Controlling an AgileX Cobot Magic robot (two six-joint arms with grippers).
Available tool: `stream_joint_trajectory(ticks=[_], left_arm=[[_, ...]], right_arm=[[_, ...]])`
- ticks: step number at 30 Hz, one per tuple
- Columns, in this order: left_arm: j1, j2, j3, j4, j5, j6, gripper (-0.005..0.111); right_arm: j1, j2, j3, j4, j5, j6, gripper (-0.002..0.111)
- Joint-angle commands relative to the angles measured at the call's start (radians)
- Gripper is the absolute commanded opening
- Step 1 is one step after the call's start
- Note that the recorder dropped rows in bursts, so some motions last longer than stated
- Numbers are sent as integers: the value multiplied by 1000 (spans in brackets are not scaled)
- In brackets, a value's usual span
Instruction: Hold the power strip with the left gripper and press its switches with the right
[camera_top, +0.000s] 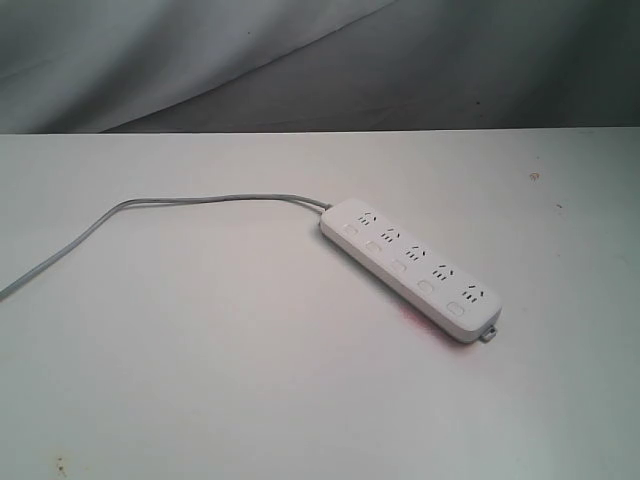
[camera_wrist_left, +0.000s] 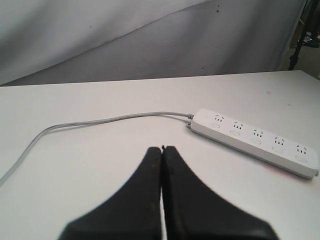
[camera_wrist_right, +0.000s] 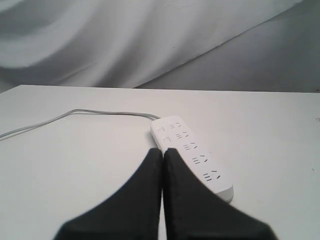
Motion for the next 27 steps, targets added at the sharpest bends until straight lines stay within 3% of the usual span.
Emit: stream_joint_trajectory(ticks=[1,21,27], left_arm=[[2,-7,5,4,-7,-3,0],[2,-14,5,4,-7,2,0],[2,-145,19,123,-14,-28,0]], right_arm=[[-2,-5,4,10,7,-10,0],[-2,-5,4,10,7,-10,0],[-2,-5,4,10,7,-10,0]])
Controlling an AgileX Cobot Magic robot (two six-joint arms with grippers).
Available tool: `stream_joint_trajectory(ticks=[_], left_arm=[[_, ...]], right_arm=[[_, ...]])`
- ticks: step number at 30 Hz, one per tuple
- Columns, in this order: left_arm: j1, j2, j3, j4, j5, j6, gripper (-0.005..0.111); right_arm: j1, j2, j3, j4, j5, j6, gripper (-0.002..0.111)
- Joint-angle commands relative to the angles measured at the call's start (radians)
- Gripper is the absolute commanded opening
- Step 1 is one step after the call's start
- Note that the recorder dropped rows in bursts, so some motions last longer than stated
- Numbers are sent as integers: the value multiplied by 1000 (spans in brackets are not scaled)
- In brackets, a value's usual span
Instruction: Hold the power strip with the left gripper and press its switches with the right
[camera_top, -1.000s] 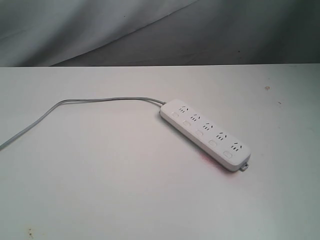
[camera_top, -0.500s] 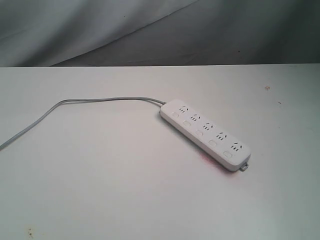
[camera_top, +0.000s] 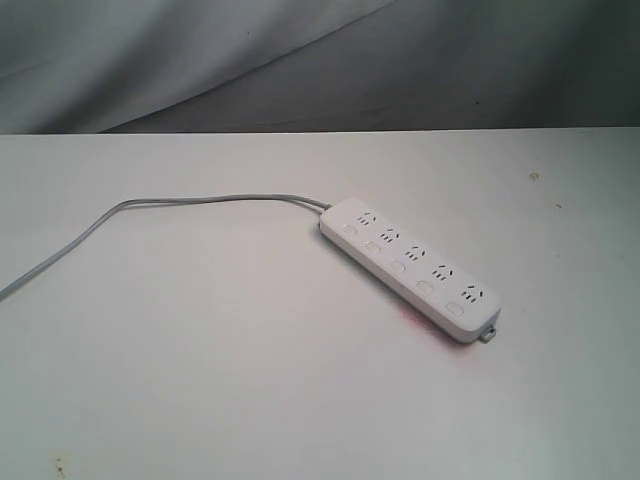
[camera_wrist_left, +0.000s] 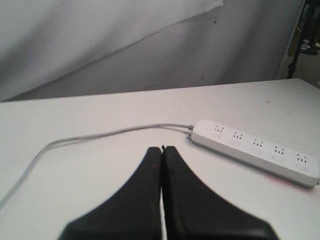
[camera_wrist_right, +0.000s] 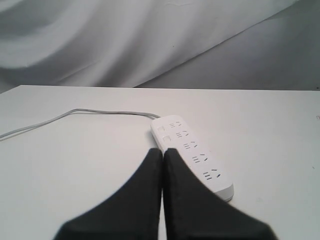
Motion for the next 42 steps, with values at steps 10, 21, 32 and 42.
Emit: stream_joint_trajectory(ticks=[10,21,32,42], left_arm=[[2,-300,189,374,-84,-397,0],[181,-387,217,422,-25,-515,0],[201,-387,217,499,9,-550,0],[201,-387,217,516,15,-520,0]], right_arm=[[-2,-5,4,4,5,-10,0],[-2,-5,4,4,5,-10,0],[-2,-5,4,4,5,-10,0],[-2,-5,4,4,5,-10,0]])
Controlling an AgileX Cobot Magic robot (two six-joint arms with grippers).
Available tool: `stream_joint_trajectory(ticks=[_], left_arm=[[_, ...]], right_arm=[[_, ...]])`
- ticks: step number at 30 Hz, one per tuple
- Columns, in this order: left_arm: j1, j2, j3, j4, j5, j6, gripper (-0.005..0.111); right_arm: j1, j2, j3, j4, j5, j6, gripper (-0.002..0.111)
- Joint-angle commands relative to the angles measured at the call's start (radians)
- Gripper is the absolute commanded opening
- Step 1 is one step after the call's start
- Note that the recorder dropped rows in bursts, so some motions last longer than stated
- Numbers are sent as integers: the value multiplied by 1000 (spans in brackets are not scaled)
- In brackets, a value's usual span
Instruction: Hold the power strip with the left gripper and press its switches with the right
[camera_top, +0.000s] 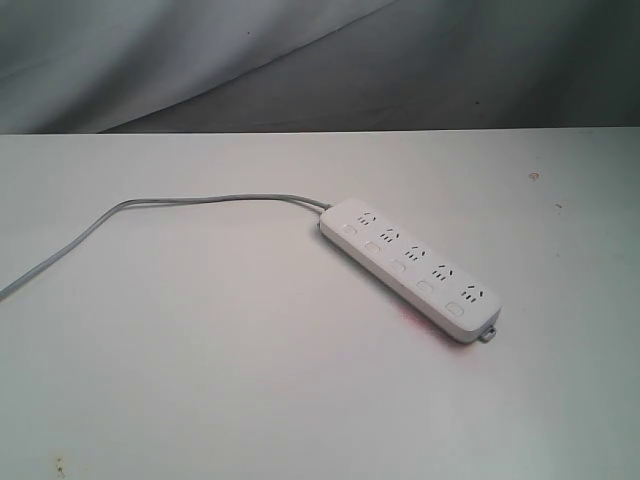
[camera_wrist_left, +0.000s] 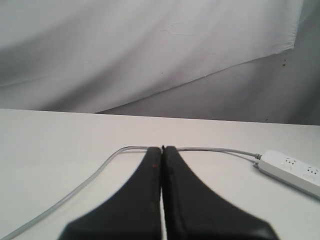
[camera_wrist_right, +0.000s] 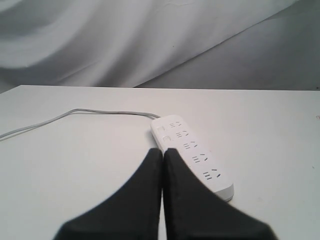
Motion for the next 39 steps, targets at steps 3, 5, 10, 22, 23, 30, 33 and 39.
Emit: stream_joint_trajectory(ticks=[3,5,10,22,23,30,33,39], left_arm=[[3,-4,4,4,3,5,0],[3,-4,4,4,2,5,0],[3,-4,4,4,2,5,0],[3,-4,4,4,2,5,0],[3,-4,4,4,2,5,0],[3,-4,4,4,2,5,0],[3,-4,4,4,2,5,0],[3,-4,4,4,2,5,0]], right_arm=[[-2,-5,4,4,4,-10,0],[-2,-5,4,4,4,-10,0],[-2,-5,4,4,4,-10,0],[-65,-5,4,1,4,-10,0],[-103,-5,4,1,4,-10,0],[-412,-5,4,-23,4,-17,0],[-494,-5,4,-23,18,-17,0],[-536,-5,4,-27,27,-17,0]])
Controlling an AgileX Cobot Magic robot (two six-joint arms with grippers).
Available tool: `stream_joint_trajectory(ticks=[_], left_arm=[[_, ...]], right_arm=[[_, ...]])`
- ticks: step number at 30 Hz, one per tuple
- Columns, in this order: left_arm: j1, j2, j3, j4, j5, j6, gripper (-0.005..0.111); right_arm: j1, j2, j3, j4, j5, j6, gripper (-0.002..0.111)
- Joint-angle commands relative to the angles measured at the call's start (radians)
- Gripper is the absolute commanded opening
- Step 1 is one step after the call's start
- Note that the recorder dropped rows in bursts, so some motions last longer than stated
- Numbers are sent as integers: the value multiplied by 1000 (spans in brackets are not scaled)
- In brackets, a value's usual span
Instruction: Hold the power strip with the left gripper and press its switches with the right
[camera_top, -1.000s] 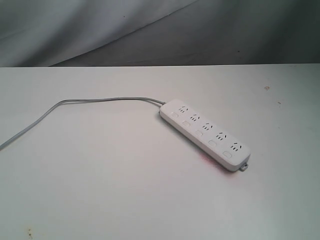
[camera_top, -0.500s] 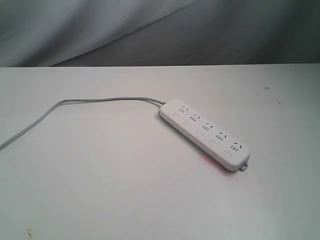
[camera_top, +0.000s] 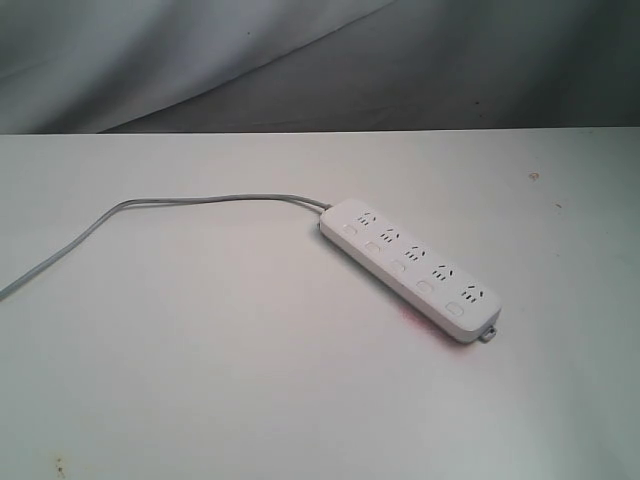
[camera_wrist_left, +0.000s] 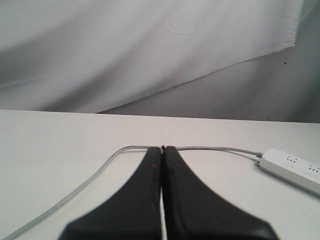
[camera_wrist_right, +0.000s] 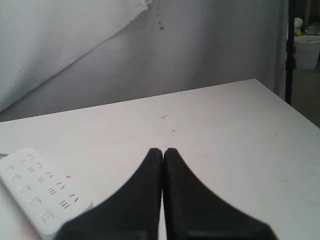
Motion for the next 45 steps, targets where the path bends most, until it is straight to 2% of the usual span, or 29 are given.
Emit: stream_joint_trajectory(ticks=[1,12,18,28,45], left_arm=[[3,-4,4,0,-2,0,0],[3,-4,4,0,-2,0,0],[3,-4,4,0,-2,0,0],[3,-4,4,0,-2,0,0],[3,-4,4,0,-2,0,0]], right_arm=[[-12,-5,4,-19,4,-9,0],[-12,-5,4,-2,-11,-69,0],[-12,-5,4,232,-19,-349,0],[-12,-5,4,404,-19,-541,0],[-12,-5,4,384,-20,-496,0]])
